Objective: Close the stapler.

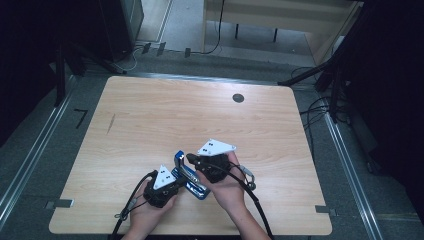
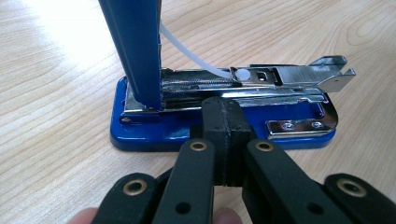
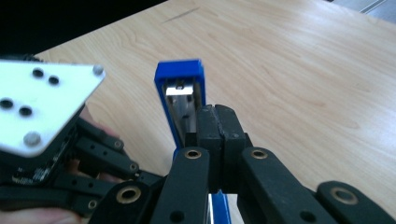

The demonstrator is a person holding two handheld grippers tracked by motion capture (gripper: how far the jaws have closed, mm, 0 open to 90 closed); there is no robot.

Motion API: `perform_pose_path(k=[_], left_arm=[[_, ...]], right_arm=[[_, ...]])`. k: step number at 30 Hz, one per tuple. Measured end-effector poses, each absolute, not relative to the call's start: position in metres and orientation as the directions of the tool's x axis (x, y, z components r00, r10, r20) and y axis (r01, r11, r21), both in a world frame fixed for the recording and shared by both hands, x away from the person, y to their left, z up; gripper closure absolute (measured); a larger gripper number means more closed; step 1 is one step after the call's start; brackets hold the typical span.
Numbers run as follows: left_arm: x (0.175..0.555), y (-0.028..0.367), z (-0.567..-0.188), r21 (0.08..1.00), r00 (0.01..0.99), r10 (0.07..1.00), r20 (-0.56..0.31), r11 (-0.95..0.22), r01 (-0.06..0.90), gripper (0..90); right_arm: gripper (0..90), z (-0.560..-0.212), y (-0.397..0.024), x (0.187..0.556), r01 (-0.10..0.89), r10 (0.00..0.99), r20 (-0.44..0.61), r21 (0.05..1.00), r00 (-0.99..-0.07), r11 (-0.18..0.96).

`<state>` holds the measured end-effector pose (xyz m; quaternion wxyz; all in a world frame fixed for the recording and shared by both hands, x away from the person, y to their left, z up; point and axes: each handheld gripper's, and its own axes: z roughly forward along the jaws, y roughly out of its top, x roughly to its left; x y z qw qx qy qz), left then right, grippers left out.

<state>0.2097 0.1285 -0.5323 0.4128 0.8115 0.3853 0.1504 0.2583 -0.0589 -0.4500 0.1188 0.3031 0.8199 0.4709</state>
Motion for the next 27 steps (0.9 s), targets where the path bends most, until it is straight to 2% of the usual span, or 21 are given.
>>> perform_pose_path(k=[13,27], left_arm=[[0.210,0.129,-0.532,0.786,0.665,0.744,-0.072,-0.368,0.497,90.0],[0.210,0.129,-0.532,0.785,0.667,0.742,-0.072,-0.370,0.496,90.0]], right_arm=[[90.0,-0.423,-0.036,0.273,0.345,0.599,0.063,0.863,-0.799,0.370],[90.0,-0.424,-0.026,0.261,0.313,0.567,0.034,0.861,-0.823,0.402]])
